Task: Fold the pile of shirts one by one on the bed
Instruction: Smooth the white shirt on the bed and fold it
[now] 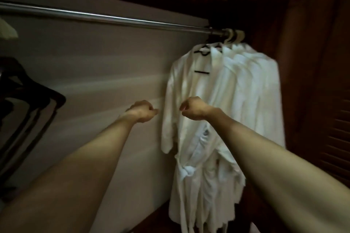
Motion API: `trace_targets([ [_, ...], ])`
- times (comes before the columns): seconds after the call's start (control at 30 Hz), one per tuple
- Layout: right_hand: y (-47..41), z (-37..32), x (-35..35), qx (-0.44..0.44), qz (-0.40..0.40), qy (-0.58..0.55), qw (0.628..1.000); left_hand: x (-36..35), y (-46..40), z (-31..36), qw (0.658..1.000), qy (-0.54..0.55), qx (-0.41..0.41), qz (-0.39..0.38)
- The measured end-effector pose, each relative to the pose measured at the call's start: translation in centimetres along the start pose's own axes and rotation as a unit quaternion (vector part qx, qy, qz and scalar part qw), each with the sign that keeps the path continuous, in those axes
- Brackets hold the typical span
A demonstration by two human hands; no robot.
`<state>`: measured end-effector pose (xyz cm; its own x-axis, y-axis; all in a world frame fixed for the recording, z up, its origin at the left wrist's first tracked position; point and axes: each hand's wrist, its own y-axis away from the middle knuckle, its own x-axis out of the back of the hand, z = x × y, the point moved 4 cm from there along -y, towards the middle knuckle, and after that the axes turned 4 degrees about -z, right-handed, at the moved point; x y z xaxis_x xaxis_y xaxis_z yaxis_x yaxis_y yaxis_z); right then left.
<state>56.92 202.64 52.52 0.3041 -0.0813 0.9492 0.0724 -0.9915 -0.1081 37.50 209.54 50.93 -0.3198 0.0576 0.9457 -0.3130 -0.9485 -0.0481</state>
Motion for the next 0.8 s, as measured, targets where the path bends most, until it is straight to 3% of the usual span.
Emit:
trace_targets([
  [0.17,9.6,5.7,4.9,-0.089,0.021,0.007,0.996,-1.4,2.2,11.2,0.988,0.014,-0.125,-0.092],
  [0.37,26.9,14.1,12.2,-0.248,0.064,-0.015,0.967,-5.3,8.6,30.7,0.94,0.029,-0.287,-0.18],
  [0.5,42.9,18.8,16.1,-0.359,0.089,0.001,0.929,-8.3,18.1,44.8,0.889,0.025,-0.399,-0.224],
  [0.6,56.8,21.1,18.6,-0.455,0.124,0.03,0.882,-11.0,27.6,54.3,0.842,0.025,-0.476,-0.254],
  [0.8,83.9,20.0,21.0,-0.602,0.136,0.009,0.786,-16.1,49.4,70.4,0.727,0.0,-0.621,-0.292],
])
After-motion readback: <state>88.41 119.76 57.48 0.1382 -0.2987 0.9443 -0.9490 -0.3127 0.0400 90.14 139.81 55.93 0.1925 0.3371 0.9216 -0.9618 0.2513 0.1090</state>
